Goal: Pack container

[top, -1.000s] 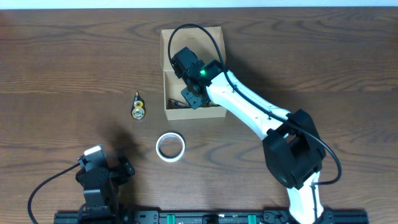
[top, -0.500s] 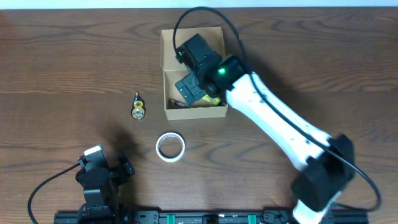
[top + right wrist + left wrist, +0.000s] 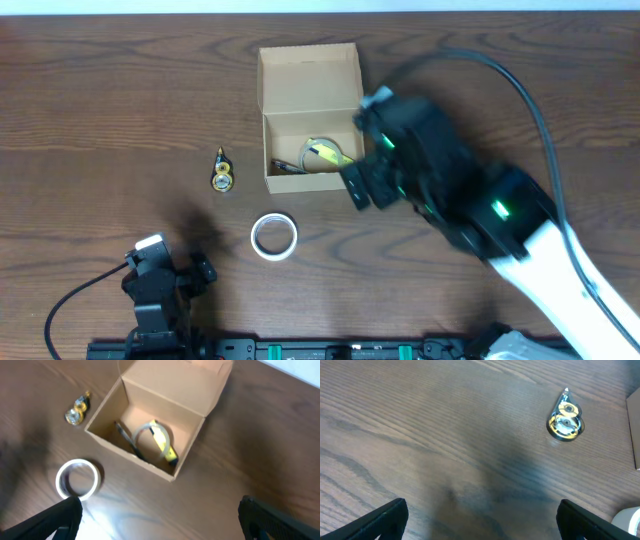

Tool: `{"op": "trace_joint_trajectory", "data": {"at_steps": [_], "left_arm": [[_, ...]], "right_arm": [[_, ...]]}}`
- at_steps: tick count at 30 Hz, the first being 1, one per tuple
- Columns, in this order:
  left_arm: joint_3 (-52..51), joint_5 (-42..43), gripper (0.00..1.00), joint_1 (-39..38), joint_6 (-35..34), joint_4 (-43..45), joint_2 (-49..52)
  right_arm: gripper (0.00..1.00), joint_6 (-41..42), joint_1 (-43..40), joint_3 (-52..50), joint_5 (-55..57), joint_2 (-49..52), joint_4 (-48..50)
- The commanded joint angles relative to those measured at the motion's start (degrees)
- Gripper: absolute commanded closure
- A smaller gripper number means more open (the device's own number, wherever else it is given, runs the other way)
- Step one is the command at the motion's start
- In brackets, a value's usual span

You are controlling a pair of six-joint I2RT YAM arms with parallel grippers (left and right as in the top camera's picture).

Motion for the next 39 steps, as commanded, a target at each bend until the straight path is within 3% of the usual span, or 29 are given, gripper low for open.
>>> {"op": "trace_joint_trajectory", "data": {"at_steps": [1, 7, 15, 21, 26, 34, 39], "left_arm": [[-0.72, -0.57, 0.05, 0.11, 0.83, -0.39, -0.13], [-0.72, -0.57, 0.05, 0.11, 0.83, -0.39, -0.13], [-0.72, -0.57, 0.05, 0.11, 0.83, -0.39, -0.13], [-0.72, -0.57, 0.05, 0.11, 0.83, -0.39, -0.13], [-0.72, -0.57, 0.05, 0.11, 0.83, -0.39, -0.13], [-0.72, -0.57, 0.05, 0.11, 0.83, -0.39, -0.13], [-0.72, -0.57, 0.05, 0.11, 0.83, -0.39, -0.13]], "right_arm": [[0.01, 3.58, -0.44, -8.85, -0.04, -10.6, 0.79], [0.01, 4.59, -0.44, -16.44, -0.04, -31.54, -4.57], [0.01, 5.14, -0.44, -16.81, 0.46, -36.5, -11.47], [0.01, -2.4, -1.92, -27.96, 1.31, -43.1, -1.97], [0.01, -5.88, -9.79, -41.0, -4.44, -51.45, 5.35], [0.01, -14.51, -30.84, -55.98, -11.74, -60.54, 10.93], [0.01, -14.53, -33.44, -60.7, -11.63, -65.88, 11.32]]}}
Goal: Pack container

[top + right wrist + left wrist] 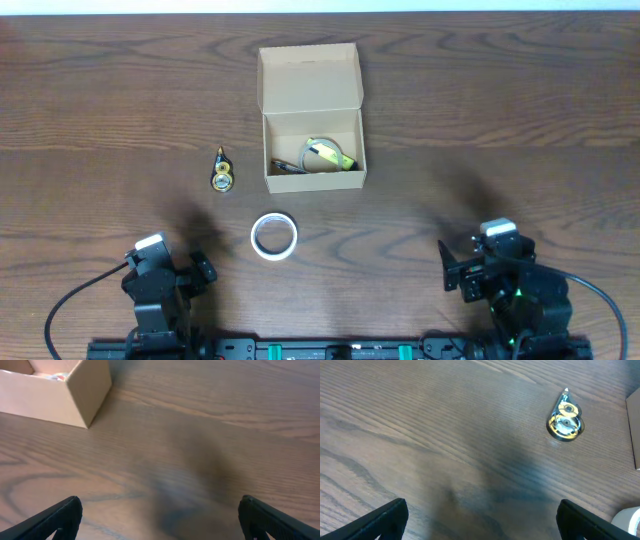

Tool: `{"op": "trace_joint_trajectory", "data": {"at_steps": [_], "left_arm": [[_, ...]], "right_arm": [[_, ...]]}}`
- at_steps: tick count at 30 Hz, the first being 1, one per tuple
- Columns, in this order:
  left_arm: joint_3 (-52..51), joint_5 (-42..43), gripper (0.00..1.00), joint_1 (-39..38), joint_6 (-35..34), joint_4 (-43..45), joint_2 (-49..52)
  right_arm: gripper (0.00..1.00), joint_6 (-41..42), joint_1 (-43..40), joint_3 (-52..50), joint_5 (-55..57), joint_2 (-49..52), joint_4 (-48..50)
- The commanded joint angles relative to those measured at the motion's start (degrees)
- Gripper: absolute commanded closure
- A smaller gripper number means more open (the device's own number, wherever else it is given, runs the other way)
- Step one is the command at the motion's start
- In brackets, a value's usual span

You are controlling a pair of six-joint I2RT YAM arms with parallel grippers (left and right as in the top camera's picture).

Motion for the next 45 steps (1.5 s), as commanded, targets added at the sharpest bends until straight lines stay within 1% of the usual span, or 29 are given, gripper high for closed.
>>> {"op": "trace_joint_trajectory", "data": {"at_steps": [1, 10, 16, 40, 43, 45], "left_arm": [[-0.72, -0.57, 0.05, 0.11, 0.83, -0.39, -0.11], [-0.72, -0.57, 0.05, 0.11, 0.83, -0.39, -0.11], [-0.72, -0.57, 0.05, 0.11, 0.83, -0.39, -0.11], [-0.72, -0.57, 0.05, 0.11, 0.83, -0.39, -0.11], [-0.72, 0.61, 0.05, 0.11, 0.81, 1.05, -0.07], [-0.68, 2.64, 0.05, 0.11, 0.79, 4.61, 0.17]], "right_arm": [[0.01, -1.2, -0.85, -2.45, -0.81, -2.45, 0.17], [0.01, -1.22, -0.83, -8.26, -0.7, -3.98, -0.5], [0.01, -1.2, -0.79, -8.31, 0.26, -6.49, -5.66], [0.01, -1.18, -0.79, -8.33, 0.26, -6.47, -5.68], [0.01, -1.18, -0.79, -8.33, 0.26, -6.47, -5.68], [0.01, -1.18, -0.79, -8.33, 0.26, -6.47, -5.68]]}}
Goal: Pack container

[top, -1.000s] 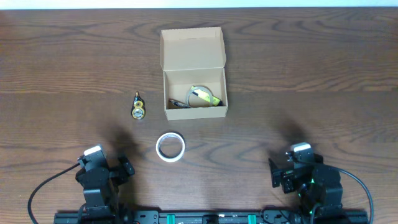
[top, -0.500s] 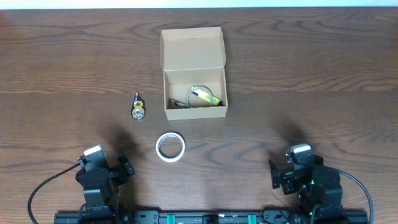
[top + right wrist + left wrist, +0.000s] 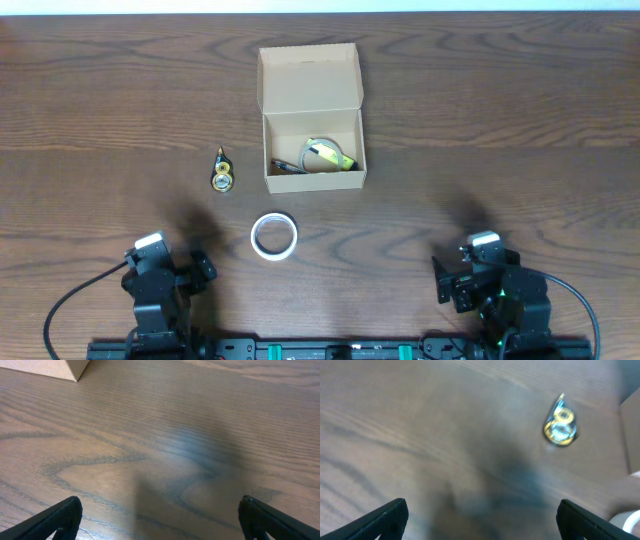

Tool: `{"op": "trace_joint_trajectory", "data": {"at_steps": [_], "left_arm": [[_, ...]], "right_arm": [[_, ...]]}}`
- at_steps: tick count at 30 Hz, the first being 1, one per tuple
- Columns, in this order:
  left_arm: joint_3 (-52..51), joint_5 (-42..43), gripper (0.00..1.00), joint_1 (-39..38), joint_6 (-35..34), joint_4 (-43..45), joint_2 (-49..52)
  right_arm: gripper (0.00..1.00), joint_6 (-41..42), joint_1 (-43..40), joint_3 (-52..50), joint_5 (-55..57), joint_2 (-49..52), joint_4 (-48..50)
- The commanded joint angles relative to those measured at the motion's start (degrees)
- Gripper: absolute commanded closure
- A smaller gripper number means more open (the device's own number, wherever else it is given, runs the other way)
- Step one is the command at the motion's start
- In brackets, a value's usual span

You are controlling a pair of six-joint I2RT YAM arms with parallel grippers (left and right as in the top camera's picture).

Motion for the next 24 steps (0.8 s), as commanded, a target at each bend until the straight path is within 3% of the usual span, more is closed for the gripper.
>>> {"op": "trace_joint_trajectory", "data": {"at_steps": [1, 6, 13, 24], "left_arm": [[-0.28, 2.93, 0.05, 0.11, 0.79, 4.24, 0.63], [6.54, 9.49, 0.05, 0.11, 0.79, 11.87, 9.09], [25.99, 12.0, 0.05, 0.11, 0.81, 12.92, 31.82], [53.35, 13.11, 0.05, 0.11, 0.83, -4.94, 60.11]], "right_arm": [[0.01, -0.63, -0.46, -0.37, 0.44, -0.55, -0.61], [0.01, -0.63, -0.46, -0.37, 0.44, -0.55, -0.61], [0.01, -0.63, -0.46, -0.37, 0.44, -0.55, -0.61], [0.01, -0.63, -0.46, -0.37, 0.44, -0.55, -0.61]]}}
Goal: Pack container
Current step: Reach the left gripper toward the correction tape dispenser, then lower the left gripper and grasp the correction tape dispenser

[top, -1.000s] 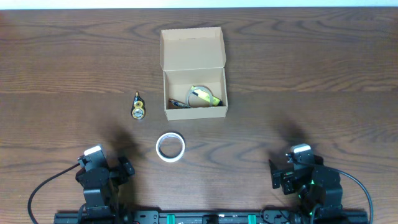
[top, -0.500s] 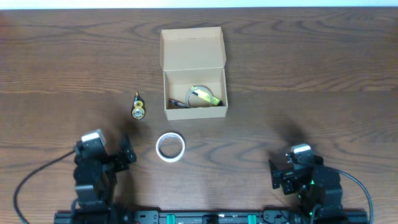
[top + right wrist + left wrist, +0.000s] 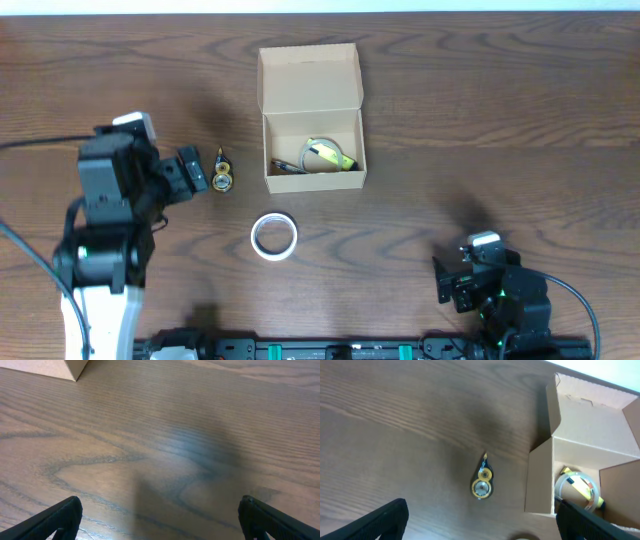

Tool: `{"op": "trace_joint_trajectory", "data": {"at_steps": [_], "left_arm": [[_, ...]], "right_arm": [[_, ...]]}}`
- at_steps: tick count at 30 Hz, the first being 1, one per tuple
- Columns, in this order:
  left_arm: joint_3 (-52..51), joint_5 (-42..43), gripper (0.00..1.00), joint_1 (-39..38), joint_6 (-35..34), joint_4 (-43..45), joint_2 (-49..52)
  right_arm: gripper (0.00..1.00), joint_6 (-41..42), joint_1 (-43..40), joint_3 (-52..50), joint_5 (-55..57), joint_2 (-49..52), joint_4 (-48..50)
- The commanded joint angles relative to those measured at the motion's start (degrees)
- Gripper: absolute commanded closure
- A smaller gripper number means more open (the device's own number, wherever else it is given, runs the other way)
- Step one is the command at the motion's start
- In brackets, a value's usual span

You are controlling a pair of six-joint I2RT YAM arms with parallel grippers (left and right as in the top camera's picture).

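An open cardboard box (image 3: 311, 150) stands at the table's back middle, its lid flap folded back. Inside lie a yellow-and-white item (image 3: 579, 487) and a dark cable. A gold-and-black teardrop tape dispenser (image 3: 222, 172) lies just left of the box. My left gripper (image 3: 196, 172) hovers open to the dispenser's left, nothing between its fingers (image 3: 382, 520). In the left wrist view the dispenser (image 3: 482, 481) sits ahead of the jaws. A white tape roll (image 3: 273, 237) lies in front of the box. My right gripper (image 3: 443, 283) rests open at the front right.
The right wrist view shows bare wood and only a corner of the box (image 3: 75, 366) at its top left. The table's far edge (image 3: 320, 12) runs along the top of the overhead view. A black rail (image 3: 330, 350) lines the front edge.
My left arm has moved from its rest at the front left out to just left of the dispenser. Its camera now looks down on dispenser and box. The right arm is unchanged.
At first my right gripper hung open over the box, which held the yellow item and cable. Then it was back at the front right and stayed there. The left arm sat at rest, blurred at the last moment, and is now beside the dispenser.
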Motion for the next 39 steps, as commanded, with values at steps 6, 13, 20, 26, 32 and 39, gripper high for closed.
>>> {"op": "trace_joint_trajectory", "data": {"at_steps": [6, 13, 20, 26, 32, 39], "left_arm": [[12.24, 0.83, 0.05, 0.13, 1.27, -8.76, 14.78], [13.62, 0.9, 0.05, 0.13, 1.22, -8.33, 23.74], [14.99, 0.07, 0.05, 0.11, 1.27, -8.31, 34.01], [19.02, -2.21, 0.05, 0.04, 2.21, -8.39, 42.29], [24.9, -2.23, 0.05, -2.84, 9.03, -9.29, 50.1], [26.47, -1.7, 0.05, -3.65, 9.81, -9.05, 55.34]], "right_arm": [[0.01, -0.63, -0.46, -0.33, 0.2, -0.35, -0.52], [0.01, -0.63, -0.46, -0.33, 0.2, -0.35, -0.52], [0.01, -0.63, -0.46, -0.33, 0.2, -0.35, -0.52], [0.01, -0.63, -0.46, -0.33, 0.2, -0.35, -0.52], [0.01, -0.63, -0.46, -0.33, 0.2, -0.35, -0.52], [0.01, -0.63, -0.46, -0.33, 0.2, -0.35, -0.52]]}}
